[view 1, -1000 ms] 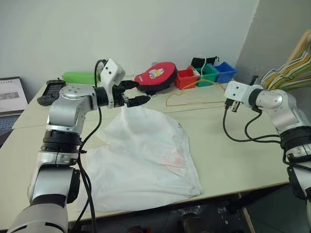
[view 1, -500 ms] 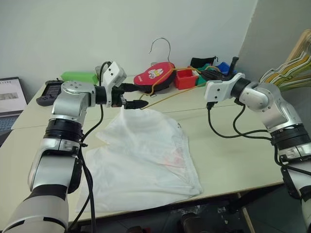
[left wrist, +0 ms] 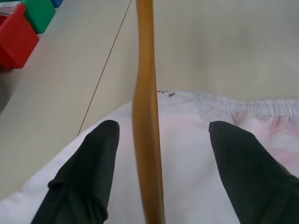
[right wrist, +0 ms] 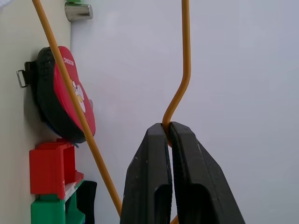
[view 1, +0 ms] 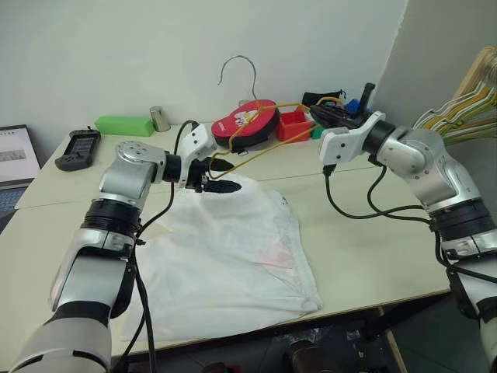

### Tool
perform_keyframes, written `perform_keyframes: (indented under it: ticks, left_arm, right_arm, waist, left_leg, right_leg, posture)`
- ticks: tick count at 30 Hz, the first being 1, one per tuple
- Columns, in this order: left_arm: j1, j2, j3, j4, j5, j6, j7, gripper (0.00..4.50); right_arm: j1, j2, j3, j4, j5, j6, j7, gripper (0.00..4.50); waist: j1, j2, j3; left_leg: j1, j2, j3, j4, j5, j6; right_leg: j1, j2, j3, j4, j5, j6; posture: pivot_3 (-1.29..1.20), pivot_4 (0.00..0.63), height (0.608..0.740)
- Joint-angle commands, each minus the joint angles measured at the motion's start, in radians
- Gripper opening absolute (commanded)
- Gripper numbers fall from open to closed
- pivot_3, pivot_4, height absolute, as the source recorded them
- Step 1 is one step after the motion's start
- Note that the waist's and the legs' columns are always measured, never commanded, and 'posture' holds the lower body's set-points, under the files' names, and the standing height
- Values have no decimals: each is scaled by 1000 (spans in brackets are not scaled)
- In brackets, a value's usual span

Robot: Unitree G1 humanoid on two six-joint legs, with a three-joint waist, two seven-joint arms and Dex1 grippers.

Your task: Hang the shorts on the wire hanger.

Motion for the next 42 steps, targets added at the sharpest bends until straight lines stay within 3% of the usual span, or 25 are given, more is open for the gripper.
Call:
perform_keyframes:
  ticks: [1, 10, 19, 20, 29, 35, 42]
  left_arm:
    - [-21, 2, 30, -6, 0, -15, 12, 2164]
    - [-15, -2, 39, -14, -4, -8, 33, 153]
    - [-19, -4, 29, -1, 16, -30, 51, 36]
    - [-19, -5, 28, 3, 24, -41, 61, 0]
    - [-4, 7, -11, 55, 175, -232, 189, 0]
    - [33, 17, -68, 45, 318, -447, 318, 0]
    - [44, 21, -90, 21, 394, -569, 381, 0]
  right_arm:
    - [-10, -2, -33, -28, -3, -1, -18, 0]
    - [-20, 7, -28, -18, -2, -3, -14, 0]
    - [-7, 8, -24, -19, 29, 15, 40, 0]
    - [-3, 7, -24, -19, 34, 17, 51, 526]
    - [42, -14, -38, -51, 84, 86, 181, 2886]
    - [114, 8, -76, -173, 220, 381, 376, 4353]
    - [137, 16, -68, -239, 245, 550, 452, 4353]
  waist:
    - [0, 0, 0]
    - [0, 0, 0]
    - [0, 0, 0]
    - [0, 0, 0]
    - [0, 0, 0]
    - [1, -1, -1]
    - [1, 0, 0]
  left_leg:
    - [0, 0, 0, 0, 0, 0]
    - [0, 0, 0, 0, 0, 0]
    - [0, 0, 0, 0, 0, 0]
    - [0, 0, 0, 0, 0, 0]
    - [0, 0, 0, 0, 0, 0]
    - [0, 0, -2, 0, 0, 0]
    - [0, 0, -1, 1, 0, 0]
  right_leg:
    - [0, 0, 0, 0, 0, -1]
    - [0, 0, 0, 0, 1, -1]
    - [0, 0, 0, 0, 2, -4]
    - [0, 0, 0, 0, 3, -4]
    - [0, 0, 0, 0, 3, -4]
    - [0, 0, 0, 0, 3, -5]
    - [0, 0, -1, 1, 2, -4]
  posture:
    - [-109, 0, 740]
    - [-103, 0, 740]
    - [-106, 0, 740]
    - [-107, 0, 740]
    - [-124, 3, 740]
    - [-132, 16, 740]
    - [-125, 19, 740]
